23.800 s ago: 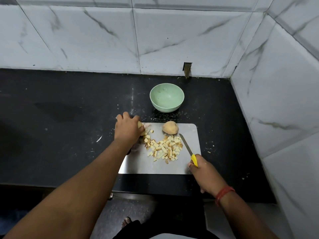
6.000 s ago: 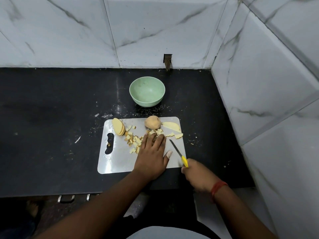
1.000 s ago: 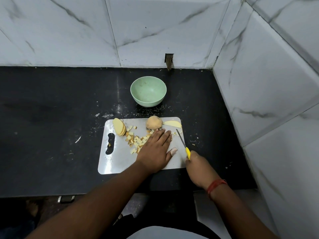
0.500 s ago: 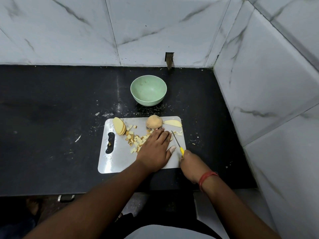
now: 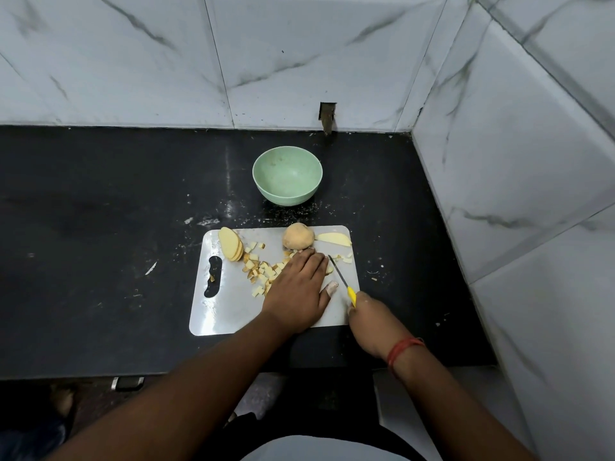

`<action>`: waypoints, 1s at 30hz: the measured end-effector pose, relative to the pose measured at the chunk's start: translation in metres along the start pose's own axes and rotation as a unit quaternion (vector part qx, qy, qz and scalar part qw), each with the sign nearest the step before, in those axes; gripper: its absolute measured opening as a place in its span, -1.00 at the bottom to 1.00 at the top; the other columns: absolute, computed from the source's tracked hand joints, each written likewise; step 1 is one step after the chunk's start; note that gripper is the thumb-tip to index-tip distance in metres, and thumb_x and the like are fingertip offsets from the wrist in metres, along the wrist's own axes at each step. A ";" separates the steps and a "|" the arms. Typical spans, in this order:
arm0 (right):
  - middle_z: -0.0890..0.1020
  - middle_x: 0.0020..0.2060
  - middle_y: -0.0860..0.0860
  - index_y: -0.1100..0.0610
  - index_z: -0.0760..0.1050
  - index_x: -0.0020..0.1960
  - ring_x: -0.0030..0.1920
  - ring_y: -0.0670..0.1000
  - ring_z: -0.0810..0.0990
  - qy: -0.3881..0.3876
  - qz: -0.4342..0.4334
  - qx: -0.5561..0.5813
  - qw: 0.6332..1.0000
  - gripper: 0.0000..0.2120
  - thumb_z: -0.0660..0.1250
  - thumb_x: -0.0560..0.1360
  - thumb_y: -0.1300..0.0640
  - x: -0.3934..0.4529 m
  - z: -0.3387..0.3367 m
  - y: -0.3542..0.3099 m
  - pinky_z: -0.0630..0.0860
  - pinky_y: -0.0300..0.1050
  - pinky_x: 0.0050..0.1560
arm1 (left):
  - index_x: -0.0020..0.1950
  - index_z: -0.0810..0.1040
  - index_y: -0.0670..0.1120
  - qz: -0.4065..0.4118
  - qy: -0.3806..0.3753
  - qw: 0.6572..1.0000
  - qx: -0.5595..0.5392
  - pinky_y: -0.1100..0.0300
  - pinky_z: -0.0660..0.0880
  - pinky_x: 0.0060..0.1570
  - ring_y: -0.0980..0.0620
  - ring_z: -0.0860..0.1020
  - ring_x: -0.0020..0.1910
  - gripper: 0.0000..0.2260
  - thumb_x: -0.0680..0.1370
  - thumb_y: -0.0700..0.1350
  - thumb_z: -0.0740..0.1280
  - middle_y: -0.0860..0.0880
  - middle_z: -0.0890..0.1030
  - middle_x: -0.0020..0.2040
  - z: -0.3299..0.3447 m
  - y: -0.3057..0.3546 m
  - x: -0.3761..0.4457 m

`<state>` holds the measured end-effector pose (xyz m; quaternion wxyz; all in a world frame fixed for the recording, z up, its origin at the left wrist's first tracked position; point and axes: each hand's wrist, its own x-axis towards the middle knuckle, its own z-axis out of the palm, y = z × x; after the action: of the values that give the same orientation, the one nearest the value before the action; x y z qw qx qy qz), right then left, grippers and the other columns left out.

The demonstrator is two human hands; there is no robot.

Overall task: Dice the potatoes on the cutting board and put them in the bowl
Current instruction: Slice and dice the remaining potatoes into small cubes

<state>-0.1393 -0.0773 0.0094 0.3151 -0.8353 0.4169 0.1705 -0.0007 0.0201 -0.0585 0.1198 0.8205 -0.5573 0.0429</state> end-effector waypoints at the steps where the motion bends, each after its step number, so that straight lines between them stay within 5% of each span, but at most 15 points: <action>1: 0.57 0.04 0.20 0.22 0.41 0.13 -0.07 0.16 0.56 -0.004 0.003 -0.005 1.000 -0.83 0.09 0.62 0.19 0.002 0.000 -0.001 0.36 -0.13 -0.15 | 0.50 0.46 -0.20 -0.001 -0.002 1.000 0.001 -0.05 0.27 0.54 -0.13 0.36 0.50 -0.45 0.71 0.15 0.07 -0.14 0.49 0.45 0.000 -0.001 0.000; 9: 0.53 -0.19 0.11 0.21 0.43 0.06 -0.23 0.08 0.50 -0.041 0.004 0.012 0.999 -0.85 0.11 0.62 0.19 -0.007 0.003 0.015 0.46 -0.01 -0.20 | 0.46 0.50 -0.21 -0.002 0.003 1.000 0.015 -0.06 0.32 0.50 -0.14 0.38 0.47 -0.46 0.70 0.15 0.08 -0.15 0.52 0.42 -0.002 0.001 0.000; 11: 0.49 -0.32 0.06 0.12 0.41 -0.06 -0.38 0.04 0.45 -0.069 0.013 0.113 0.991 -0.90 0.14 0.57 0.16 -0.015 -0.002 0.022 0.43 0.00 -0.35 | 0.46 0.50 -0.21 -0.002 0.000 1.000 0.023 -0.05 0.30 0.52 -0.14 0.38 0.48 -0.45 0.70 0.15 0.07 -0.15 0.51 0.43 -0.003 0.001 0.000; 15: 0.31 -0.51 -0.02 0.08 0.32 -0.11 -0.61 -0.08 0.20 -0.078 0.052 0.358 0.929 -0.89 0.13 0.60 0.19 -0.033 -0.024 0.021 0.13 -0.32 -0.58 | 0.45 0.50 -0.22 0.031 0.032 0.999 0.028 -0.07 0.23 0.56 -0.16 0.39 0.48 -0.48 0.69 0.12 0.12 -0.18 0.51 0.43 -0.006 0.002 -0.002; 19: 0.29 -0.54 -0.02 0.10 0.36 -0.08 -0.59 -0.07 0.14 -0.059 0.034 0.415 0.907 -0.89 0.11 0.61 0.19 -0.035 -0.039 0.024 0.12 -0.37 -0.51 | 0.44 0.51 -0.22 0.086 0.042 0.995 0.015 -0.08 0.20 0.57 -0.17 0.38 0.49 -0.50 0.70 0.10 0.11 -0.18 0.50 0.44 -0.014 0.010 0.012; 23: 0.29 -0.52 -0.01 0.10 0.39 -0.05 -0.57 -0.07 0.15 -0.048 0.034 0.437 0.898 -0.89 0.12 0.62 0.17 -0.033 -0.038 0.024 0.10 -0.35 -0.49 | 0.48 0.48 -0.22 0.160 -0.037 0.986 0.025 -0.05 0.18 0.59 -0.14 0.37 0.51 -0.40 0.71 0.19 0.00 -0.16 0.48 0.48 -0.008 0.021 0.038; 30: 0.29 -0.50 -0.02 0.10 0.39 -0.06 -0.56 -0.07 0.15 -0.052 0.024 0.432 0.900 -0.87 0.11 0.63 0.15 -0.035 -0.039 0.029 0.08 -0.31 -0.49 | 0.51 0.44 -0.23 0.107 -0.072 0.990 0.048 -0.01 0.11 0.61 -0.14 0.38 0.48 -0.36 0.71 0.22 -0.05 -0.16 0.48 0.45 -0.003 0.007 0.024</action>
<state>-0.1825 -0.0960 0.0460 0.6622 -0.5964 0.4529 0.0240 0.0019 -0.0035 -0.0493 0.0343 0.7619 -0.6463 0.0228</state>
